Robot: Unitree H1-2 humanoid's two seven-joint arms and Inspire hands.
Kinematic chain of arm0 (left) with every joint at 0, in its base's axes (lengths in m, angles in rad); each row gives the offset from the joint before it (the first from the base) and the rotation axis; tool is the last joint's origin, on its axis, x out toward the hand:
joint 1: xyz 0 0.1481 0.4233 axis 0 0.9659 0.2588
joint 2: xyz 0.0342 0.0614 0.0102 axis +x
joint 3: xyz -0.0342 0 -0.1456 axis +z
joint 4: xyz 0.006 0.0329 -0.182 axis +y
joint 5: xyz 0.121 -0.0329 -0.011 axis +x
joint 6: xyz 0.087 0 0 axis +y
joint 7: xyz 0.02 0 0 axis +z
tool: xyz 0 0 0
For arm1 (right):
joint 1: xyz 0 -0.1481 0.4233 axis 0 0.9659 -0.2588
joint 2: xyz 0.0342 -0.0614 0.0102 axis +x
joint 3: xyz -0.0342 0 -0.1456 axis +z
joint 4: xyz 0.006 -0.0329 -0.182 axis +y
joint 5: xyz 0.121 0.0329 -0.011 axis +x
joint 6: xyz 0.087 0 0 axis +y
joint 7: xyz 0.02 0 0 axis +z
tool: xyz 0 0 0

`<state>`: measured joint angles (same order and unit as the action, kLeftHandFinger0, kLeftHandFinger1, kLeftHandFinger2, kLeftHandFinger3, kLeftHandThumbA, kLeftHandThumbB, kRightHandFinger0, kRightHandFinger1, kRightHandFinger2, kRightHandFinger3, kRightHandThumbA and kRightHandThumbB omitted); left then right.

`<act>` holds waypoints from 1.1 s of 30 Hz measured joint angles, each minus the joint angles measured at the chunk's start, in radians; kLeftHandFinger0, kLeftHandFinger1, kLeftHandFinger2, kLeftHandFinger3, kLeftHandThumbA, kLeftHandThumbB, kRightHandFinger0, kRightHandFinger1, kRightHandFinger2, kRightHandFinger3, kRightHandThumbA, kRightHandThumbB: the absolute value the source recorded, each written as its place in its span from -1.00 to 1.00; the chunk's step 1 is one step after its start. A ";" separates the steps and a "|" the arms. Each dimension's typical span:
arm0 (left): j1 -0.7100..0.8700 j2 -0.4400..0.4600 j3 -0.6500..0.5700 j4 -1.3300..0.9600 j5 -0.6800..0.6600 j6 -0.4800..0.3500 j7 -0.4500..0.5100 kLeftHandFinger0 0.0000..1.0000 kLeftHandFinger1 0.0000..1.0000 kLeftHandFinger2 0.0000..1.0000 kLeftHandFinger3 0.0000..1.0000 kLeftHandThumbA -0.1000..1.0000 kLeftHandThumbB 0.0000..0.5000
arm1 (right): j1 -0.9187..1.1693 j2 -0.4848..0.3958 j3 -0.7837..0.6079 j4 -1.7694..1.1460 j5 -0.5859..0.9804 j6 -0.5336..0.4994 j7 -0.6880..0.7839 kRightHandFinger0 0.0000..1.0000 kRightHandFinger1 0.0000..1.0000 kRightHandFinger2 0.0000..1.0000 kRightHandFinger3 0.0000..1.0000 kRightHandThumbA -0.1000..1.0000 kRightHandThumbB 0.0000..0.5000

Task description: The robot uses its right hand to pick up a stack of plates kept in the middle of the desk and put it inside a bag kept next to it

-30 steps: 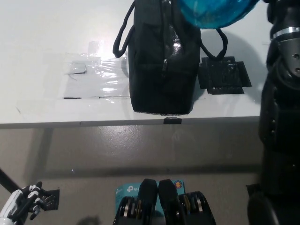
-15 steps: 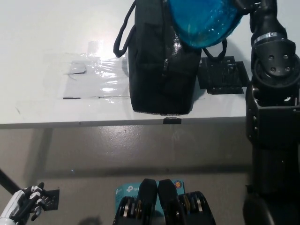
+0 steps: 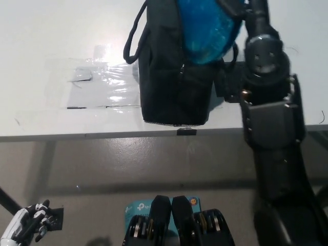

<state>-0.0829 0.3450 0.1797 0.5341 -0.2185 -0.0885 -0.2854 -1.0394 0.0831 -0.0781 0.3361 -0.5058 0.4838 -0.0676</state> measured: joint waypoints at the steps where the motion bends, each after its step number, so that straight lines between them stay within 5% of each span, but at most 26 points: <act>1: 0.000 0.000 0.000 -0.001 0.000 0.000 0.000 -0.94 -0.49 -0.13 -0.03 0.13 1.00 | -0.011 0.001 0.015 0.014 -0.009 0.000 -0.004 -1.00 -1.00 -0.50 -0.98 -1.00 0.59; 2: 0.001 -0.001 0.000 -0.001 0.000 0.000 0.000 -0.94 -0.49 -0.13 -0.03 0.13 1.00 | -0.023 0.004 0.031 0.033 -0.018 0.000 -0.008 -1.00 -1.00 -0.45 -0.95 -1.00 0.59; 6: 0.003 -0.001 -0.001 0.000 0.000 0.000 0.000 -0.97 -0.54 -0.15 -0.05 0.14 1.00 | -0.081 0.023 0.066 0.139 -0.066 0.000 -0.020 -1.00 -0.96 -0.16 -0.01 -1.00 0.22; 8: 0.003 -0.001 -0.001 0.000 0.000 0.000 0.000 -0.98 -0.53 -0.14 -0.04 0.15 1.00 | -0.110 0.031 0.067 0.187 -0.090 0.000 -0.021 -1.00 -0.94 -0.12 0.15 -1.00 0.14; 10: 0.002 -0.001 -0.002 0.003 0.000 -0.002 0.000 -0.96 -0.49 -0.10 -0.04 0.12 1.00 | -0.141 0.037 0.072 0.224 -0.115 0.000 -0.020 -1.00 -0.95 -0.15 0.03 -1.00 0.47; 12: 0.001 -0.001 -0.003 0.004 0.000 -0.002 0.000 -0.96 -0.48 -0.10 -0.04 0.11 1.00 | -0.159 0.037 0.094 0.245 -0.134 0.000 -0.020 -1.00 -1.00 -0.44 -0.11 -1.00 0.46; 13: 0.001 -0.002 -0.003 0.004 0.000 -0.002 0.000 -0.96 -0.48 -0.10 -0.04 0.11 1.00 | -0.165 0.037 0.107 0.249 -0.140 0.000 -0.020 -1.00 -1.00 -0.73 -0.27 -1.00 0.07; 14: 0.001 -0.003 -0.003 0.004 0.000 -0.002 0.000 -0.96 -0.48 -0.10 -0.04 0.11 1.00 | -0.166 0.037 0.115 0.249 -0.146 0.000 -0.020 -1.00 -1.00 -0.67 -0.23 -0.86 -0.28; 15: 0.001 -0.003 -0.004 0.004 0.000 -0.002 0.000 -0.96 -0.48 -0.11 -0.05 0.11 1.00 | -0.165 0.037 0.124 0.249 -0.154 0.000 -0.020 -1.00 -1.00 -0.57 -0.25 -0.93 -0.56; 18: 0.001 -0.003 -0.005 0.005 0.000 -0.002 0.000 -0.96 -0.49 -0.13 -0.08 0.11 1.00 | -0.154 0.033 0.150 0.247 -0.169 0.000 -0.020 -1.00 -0.92 -0.17 0.11 -1.00 -0.84; 24: 0.001 -0.003 -0.009 0.004 0.000 -0.002 0.000 -0.99 -0.50 -0.16 -0.07 0.10 1.00 | -0.087 0.020 0.165 0.249 -0.188 0.000 -0.029 -1.00 -1.00 -0.35 -0.07 -1.00 -0.87; 27: 0.001 -0.003 -0.010 0.002 0.000 -0.002 0.000 -0.99 -0.50 -0.17 -0.08 0.09 1.00 | -0.063 0.016 0.160 0.264 -0.202 -0.001 -0.041 -1.00 -0.94 -0.18 0.28 -1.00 -0.88; 33: 0.001 -0.003 -0.011 -0.003 0.000 -0.001 0.000 -0.96 -0.48 -0.16 -0.09 0.06 1.00 | -0.042 0.025 0.155 0.312 -0.247 -0.008 -0.078 -1.00 -0.99 -0.25 -0.20 -1.00 -0.78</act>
<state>-0.0822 0.3416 0.1683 0.5312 -0.2185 -0.0891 -0.2857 -1.0811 0.1081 0.0773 0.6481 -0.7527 0.4754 -0.1460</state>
